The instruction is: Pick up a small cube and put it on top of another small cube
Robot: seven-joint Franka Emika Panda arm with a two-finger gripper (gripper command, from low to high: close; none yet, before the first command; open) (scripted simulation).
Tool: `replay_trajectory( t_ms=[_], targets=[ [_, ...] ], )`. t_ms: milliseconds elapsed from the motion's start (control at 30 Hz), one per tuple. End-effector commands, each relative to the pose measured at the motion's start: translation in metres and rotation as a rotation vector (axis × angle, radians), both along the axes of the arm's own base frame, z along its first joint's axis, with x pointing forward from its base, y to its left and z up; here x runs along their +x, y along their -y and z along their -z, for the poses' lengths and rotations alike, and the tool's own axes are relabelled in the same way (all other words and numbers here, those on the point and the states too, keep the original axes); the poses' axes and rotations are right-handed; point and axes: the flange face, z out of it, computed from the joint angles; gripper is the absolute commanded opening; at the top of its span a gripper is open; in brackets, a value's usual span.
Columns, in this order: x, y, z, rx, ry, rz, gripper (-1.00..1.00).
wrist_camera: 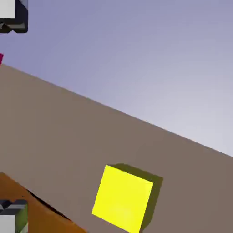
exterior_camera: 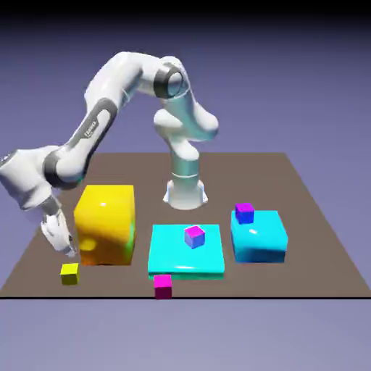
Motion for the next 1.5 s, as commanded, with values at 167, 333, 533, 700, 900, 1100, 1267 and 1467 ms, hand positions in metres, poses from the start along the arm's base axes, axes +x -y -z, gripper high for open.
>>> replay_trajectory(
  t_ms=[167,333,533,700,900,1100,1267,1467],
  targets=[
    [-0.022,0.048,0.058,0.159,-0.124,0.125,0.00],
    [-0.030,0.036,0.112,0.200,-0.152,0.151,0.00],
    [-0.028,0.058,0.073,0.199,-0.154,0.151,-1.00],
    [0.027,-0.041,0.042,0.144,-0.099,-0.069,-1.00],
    [0.057,-0.188,0.006,0.103,-0.058,-0.409,-1.00],
    [0.043,-0.338,-0.027,0.050,-0.011,-0.787,-1.00],
    [-0.024,-0.401,-0.035,0.061,-0.167,-1.104,-1.00],
    [-0.067,-0.412,-0.006,0.062,-0.260,-1.206,-1.00]
  ],
)
